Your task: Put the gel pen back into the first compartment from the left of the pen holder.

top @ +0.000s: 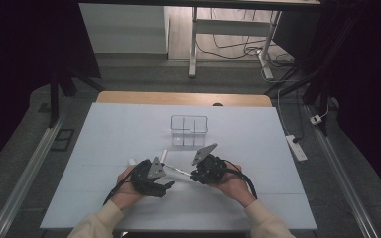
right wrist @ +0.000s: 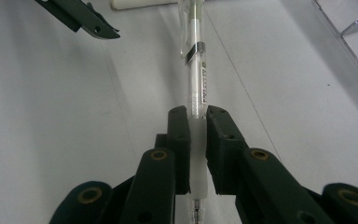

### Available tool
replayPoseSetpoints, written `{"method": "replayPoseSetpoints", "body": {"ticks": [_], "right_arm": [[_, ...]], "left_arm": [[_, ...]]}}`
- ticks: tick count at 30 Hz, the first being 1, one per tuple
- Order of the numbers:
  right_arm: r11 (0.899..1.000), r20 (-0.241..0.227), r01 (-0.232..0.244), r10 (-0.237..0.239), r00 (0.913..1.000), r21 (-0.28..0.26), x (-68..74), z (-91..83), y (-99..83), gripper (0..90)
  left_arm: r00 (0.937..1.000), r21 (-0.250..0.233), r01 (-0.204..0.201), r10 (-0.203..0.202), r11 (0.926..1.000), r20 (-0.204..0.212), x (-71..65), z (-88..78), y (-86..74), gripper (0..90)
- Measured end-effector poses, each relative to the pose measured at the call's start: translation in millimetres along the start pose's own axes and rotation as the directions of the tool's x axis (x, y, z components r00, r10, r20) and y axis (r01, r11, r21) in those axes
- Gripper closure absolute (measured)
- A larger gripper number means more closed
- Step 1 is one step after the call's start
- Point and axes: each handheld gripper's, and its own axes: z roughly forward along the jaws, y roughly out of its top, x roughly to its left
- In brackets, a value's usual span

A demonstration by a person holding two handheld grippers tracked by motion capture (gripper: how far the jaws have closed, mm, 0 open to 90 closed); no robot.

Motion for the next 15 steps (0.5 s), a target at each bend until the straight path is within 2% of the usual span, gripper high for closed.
{"method": "replayPoseSetpoints", "body": {"ticks": [3,5,15], "right_arm": [[1.0,-0.001,0.009,-0.009,1.0,-0.002,-0.6,-0.2,-0.2,79.6],[1.0,-0.001,-0.002,0.002,1.0,0.002,-0.1,-0.4,-0.1,79.6],[1.0,-0.007,-0.006,0.006,1.0,-0.021,3.1,-5.8,2.4,79.6]], "left_arm": [[1.0,-0.016,0.005,-0.005,0.9999,-0.002,0.6,-2.1,-0.1,31.5],[0.9999,-0.025,0.011,-0.011,0.9996,0.0,1.2,-3.1,-0.2,32.2],[0.9998,-0.033,0.017,-0.017,0.9993,-0.004,2.0,-4.3,-0.2,32.4]]}}
